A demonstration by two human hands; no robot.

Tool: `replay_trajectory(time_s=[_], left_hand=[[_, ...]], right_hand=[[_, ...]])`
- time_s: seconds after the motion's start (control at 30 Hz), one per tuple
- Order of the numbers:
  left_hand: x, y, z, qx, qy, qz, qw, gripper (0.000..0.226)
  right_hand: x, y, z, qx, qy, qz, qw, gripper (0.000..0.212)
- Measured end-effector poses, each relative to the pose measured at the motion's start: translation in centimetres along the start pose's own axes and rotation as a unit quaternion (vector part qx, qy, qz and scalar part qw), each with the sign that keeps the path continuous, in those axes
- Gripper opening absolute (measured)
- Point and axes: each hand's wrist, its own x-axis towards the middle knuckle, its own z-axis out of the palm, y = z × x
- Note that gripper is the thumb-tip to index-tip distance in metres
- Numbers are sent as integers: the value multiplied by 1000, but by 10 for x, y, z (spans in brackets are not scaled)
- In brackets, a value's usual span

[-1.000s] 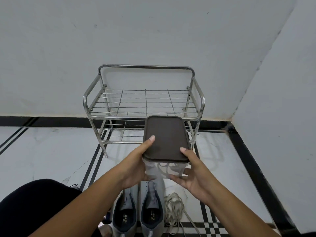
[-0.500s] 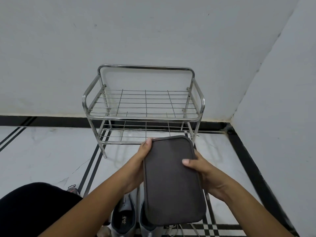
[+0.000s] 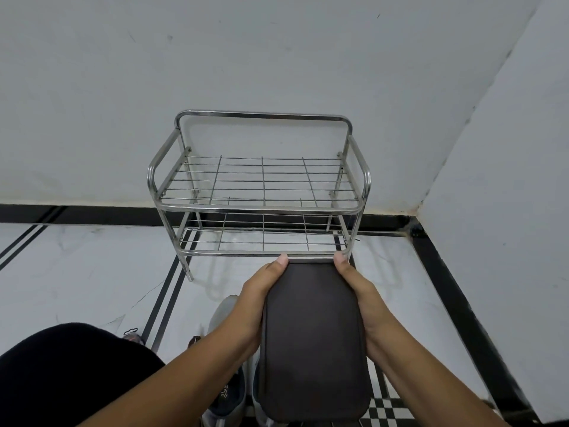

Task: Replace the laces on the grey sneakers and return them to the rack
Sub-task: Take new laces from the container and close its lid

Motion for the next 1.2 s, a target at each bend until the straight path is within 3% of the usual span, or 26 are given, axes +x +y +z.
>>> replay_trajectory(time_s=[0.2, 0.3, 0.47, 0.6, 0.9, 1.07, 1.13, 1.2], left_hand=[[10, 24, -12, -71, 99, -14, 992, 68], [10, 26, -21, -51, 100, -44, 993, 75], [5, -3, -10, 81, 33, -167, 982, 60], [10, -10, -13, 84, 91, -201, 972, 50], [41, -22, -16, 76, 68, -126, 987, 74], [68, -13, -5, 32, 106, -69, 991, 42], [86, -9, -7, 54, 111, -46, 991, 50], [101, -4, -10, 82, 121, -35, 989, 44]], right_hand=[[3, 1, -13, -117, -33, 66, 990, 55], [7, 12, -14, -145, -9, 81, 986, 53], [20, 12, -33, -76, 113, 108, 985, 68], [17, 15, -42, -85, 60, 163, 981, 59], [44, 19, -51, -31, 162, 74, 983, 44], [68, 12, -55, -2, 138, 49, 989, 29], [84, 12, -54, 1, 144, 32, 989, 34], [102, 11, -54, 2, 165, 7, 986, 39]])
